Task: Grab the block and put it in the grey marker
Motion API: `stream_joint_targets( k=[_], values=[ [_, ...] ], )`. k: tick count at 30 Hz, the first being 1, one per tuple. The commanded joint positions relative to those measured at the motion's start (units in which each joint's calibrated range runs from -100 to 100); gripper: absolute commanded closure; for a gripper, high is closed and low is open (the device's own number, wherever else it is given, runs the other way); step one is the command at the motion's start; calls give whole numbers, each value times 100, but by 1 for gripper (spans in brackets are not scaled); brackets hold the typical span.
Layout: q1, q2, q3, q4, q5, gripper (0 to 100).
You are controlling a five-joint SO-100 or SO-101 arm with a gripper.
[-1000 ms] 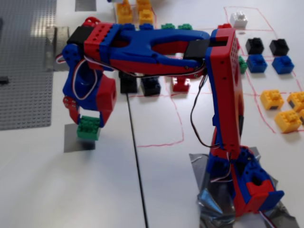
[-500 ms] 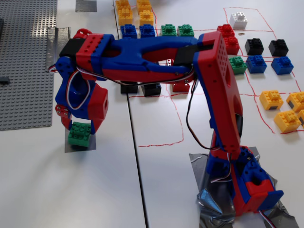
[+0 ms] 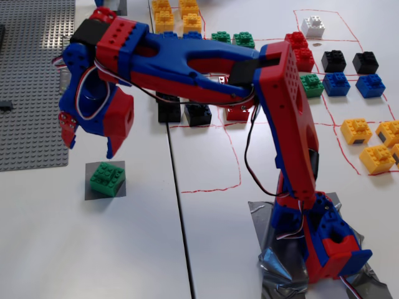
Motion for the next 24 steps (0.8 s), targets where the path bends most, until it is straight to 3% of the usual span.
stream_joint_targets(
  k=[1,4,10,24],
  values=[
    [200,-478,-436,126,132,85],
    [416,-742,-445,256,195,94],
    [877,-1369,-182,499,288,99],
    [2683,-2896,1272,548,278,100]
  ],
)
